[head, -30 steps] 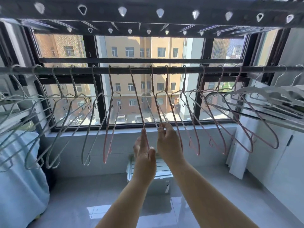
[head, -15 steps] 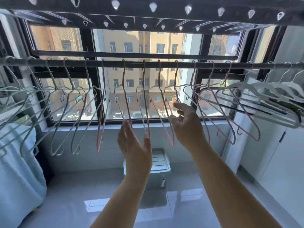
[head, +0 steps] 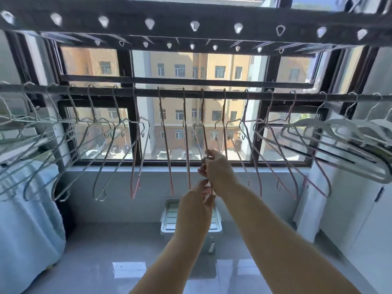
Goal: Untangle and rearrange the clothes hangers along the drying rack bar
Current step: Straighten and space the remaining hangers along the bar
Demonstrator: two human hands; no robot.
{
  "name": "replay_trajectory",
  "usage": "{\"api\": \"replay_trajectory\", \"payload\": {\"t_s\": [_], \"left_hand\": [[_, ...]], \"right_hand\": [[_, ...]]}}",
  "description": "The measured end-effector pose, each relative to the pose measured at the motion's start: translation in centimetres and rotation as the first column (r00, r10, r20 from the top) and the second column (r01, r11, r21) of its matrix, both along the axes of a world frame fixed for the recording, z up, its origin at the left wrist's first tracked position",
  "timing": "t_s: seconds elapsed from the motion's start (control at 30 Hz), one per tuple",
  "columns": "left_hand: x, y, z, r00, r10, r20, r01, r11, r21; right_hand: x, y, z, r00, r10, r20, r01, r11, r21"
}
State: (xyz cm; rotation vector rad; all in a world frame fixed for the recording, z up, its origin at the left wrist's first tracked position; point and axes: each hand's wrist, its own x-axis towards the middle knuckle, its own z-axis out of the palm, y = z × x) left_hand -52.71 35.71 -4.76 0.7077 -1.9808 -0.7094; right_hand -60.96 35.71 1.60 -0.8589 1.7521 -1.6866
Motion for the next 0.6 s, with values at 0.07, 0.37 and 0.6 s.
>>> {"api": "replay_trajectory", "payload": {"t_s": [0.07,0.37,0.6], "left_hand": [[-0.5,0.5,0.0,0.999,0.049,0.009,-0.049,0.998,-0.03],[-1.5,2.4,0.4,0.996,0.076,-0.037,-0.079,0.994,-0.077],[-1.6,2.3,0.5,0.998,0.066,-0.026,-0.068,0.994,-0.082]], "right_hand": [[-0.3,0.3,-0.3,0.999,-0.003,0.042,0.005,0.999,-0.046],[-1.6,0.3,-0.9,0.997,-0.05,0.061,0.058,0.989,-0.137],[-1.9,0.4,-0.7,0.998,-0.01,0.064,0.019,0.991,-0.136]]}}
